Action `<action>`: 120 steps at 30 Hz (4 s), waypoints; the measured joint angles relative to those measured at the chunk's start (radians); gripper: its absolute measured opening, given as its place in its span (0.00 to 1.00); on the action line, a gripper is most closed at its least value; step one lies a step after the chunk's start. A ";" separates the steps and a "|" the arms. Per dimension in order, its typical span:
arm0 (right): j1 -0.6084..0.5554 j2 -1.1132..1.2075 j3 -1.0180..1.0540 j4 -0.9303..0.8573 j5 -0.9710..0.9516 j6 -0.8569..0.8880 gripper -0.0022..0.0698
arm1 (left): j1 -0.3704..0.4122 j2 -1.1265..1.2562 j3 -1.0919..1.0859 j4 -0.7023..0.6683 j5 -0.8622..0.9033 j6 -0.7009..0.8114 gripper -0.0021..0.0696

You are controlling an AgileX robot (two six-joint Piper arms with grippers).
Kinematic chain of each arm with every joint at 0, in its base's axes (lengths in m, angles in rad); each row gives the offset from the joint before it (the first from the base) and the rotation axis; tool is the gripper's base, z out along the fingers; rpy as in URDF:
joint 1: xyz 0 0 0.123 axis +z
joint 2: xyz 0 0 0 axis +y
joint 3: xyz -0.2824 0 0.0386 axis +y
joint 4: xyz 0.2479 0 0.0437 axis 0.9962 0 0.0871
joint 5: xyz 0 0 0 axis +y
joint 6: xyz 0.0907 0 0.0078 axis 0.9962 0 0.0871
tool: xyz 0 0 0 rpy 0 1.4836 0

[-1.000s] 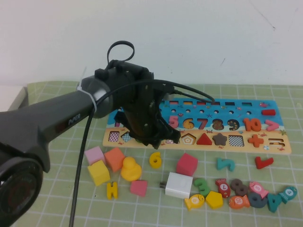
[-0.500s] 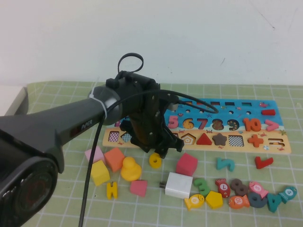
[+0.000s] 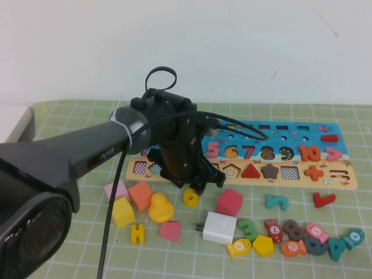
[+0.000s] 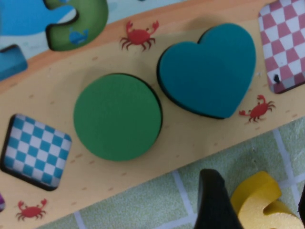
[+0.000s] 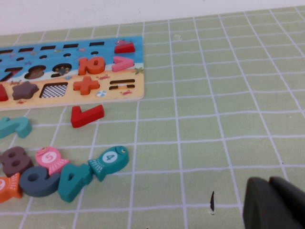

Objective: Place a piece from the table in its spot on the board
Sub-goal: Pick up the "number 6", then place the "number 6" into the hole of the number 6

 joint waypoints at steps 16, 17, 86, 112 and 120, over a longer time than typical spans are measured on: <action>0.000 0.000 0.000 0.000 0.000 0.000 0.03 | 0.000 0.018 -0.001 -0.004 0.027 0.039 0.41; 0.000 0.000 0.000 0.000 0.000 0.000 0.03 | 0.000 0.018 -0.003 -0.003 0.027 0.041 0.38; 0.000 0.000 0.000 0.000 0.000 0.000 0.03 | 0.000 0.261 -0.389 -0.175 -0.289 0.029 0.31; 0.000 0.000 0.000 0.000 0.000 0.000 0.03 | -0.030 0.261 -0.389 -0.100 -0.296 0.029 0.31; 0.000 0.000 0.000 0.000 0.000 0.000 0.03 | -0.030 0.261 -0.389 -0.084 -0.283 0.028 0.31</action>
